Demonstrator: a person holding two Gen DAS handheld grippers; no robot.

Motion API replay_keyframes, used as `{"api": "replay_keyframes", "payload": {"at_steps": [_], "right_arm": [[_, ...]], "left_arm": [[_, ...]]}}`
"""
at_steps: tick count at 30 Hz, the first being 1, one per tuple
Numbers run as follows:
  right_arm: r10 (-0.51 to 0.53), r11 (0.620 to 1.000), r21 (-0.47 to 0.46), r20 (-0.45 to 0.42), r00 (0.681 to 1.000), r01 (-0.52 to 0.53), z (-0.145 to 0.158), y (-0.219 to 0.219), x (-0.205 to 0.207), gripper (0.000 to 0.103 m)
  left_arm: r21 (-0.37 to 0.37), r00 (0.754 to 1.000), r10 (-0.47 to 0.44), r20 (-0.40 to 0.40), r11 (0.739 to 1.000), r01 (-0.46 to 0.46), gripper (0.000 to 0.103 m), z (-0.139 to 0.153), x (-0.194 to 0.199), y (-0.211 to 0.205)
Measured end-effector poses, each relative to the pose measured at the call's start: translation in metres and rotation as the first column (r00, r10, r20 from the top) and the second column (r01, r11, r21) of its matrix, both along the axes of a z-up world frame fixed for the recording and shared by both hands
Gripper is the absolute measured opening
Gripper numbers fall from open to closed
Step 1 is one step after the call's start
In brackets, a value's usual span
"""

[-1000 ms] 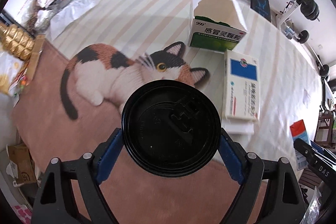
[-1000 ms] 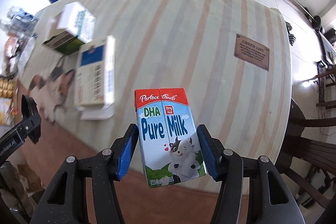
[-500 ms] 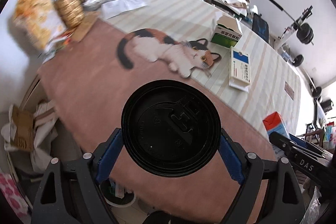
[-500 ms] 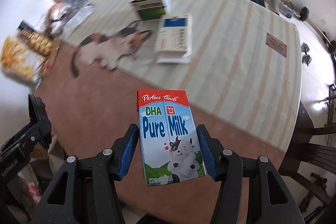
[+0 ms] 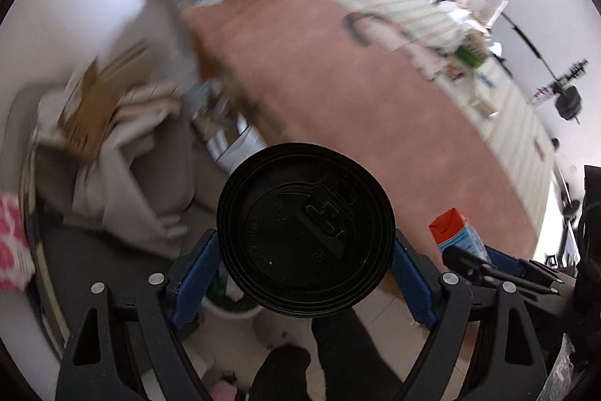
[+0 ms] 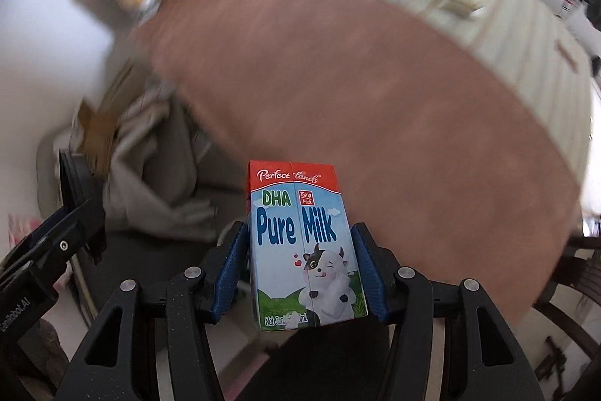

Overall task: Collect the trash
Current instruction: 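Carry the black lid and milk carton from the table to the bin, then open both grippers above the bin, dropping lid and milk carton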

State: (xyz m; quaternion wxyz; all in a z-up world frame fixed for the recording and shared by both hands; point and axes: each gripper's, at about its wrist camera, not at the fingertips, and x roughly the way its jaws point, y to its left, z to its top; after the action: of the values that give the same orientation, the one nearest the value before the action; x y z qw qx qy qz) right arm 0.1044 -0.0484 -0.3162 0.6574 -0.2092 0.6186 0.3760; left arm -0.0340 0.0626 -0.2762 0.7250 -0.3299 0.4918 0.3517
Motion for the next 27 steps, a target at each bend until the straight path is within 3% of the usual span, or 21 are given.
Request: {"api": "replay_keyframes", "payload": {"at_steps": [4,7,11,15,20,23,27], "right_arm": [[0.090,0.994,-0.057,-0.049,0.995,-0.093,-0.052,0.015,-0.049,0.058],[0.146,0.982,-0.102,-0.103,0.984,-0.157,-0.111,0.027,-0.080,0.058],[0.196,0.964,-0.154,-0.140,0.971,-0.217,-0.194,0.041,-0.109,0.058],[0.213,0.950,-0.195,-0.173,0.962,-0.245,-0.273,0.050,-0.122,0.058],[0.225,0.931,-0.234,-0.238,0.945,-0.281,-0.378,0.059,-0.140,0.058],[0.229,0.922,-0.247,-0.270,0.935,-0.297,-0.427,0.064,-0.151,0.058],[0.253,0.915,-0.237,-0.292,0.922,-0.326,-0.468,0.073,-0.167,0.059]], "left_arm": [[-0.085,0.995,0.087,-0.050,0.992,-0.091,0.086,-0.054,-0.046,0.006],[-0.148,0.985,0.150,-0.087,0.976,-0.162,0.086,-0.107,-0.074,0.013],[-0.265,0.969,0.225,-0.103,0.932,-0.245,0.086,-0.192,-0.110,0.024],[-0.375,0.945,0.302,-0.122,0.868,-0.326,0.088,-0.287,-0.143,0.036],[-0.409,0.924,0.346,-0.164,0.828,-0.383,0.089,-0.374,-0.167,0.041],[-0.418,0.911,0.361,-0.201,0.809,-0.413,0.093,-0.418,-0.179,0.041],[-0.420,0.895,0.370,-0.248,0.791,-0.444,0.095,-0.459,-0.195,0.040]]}}
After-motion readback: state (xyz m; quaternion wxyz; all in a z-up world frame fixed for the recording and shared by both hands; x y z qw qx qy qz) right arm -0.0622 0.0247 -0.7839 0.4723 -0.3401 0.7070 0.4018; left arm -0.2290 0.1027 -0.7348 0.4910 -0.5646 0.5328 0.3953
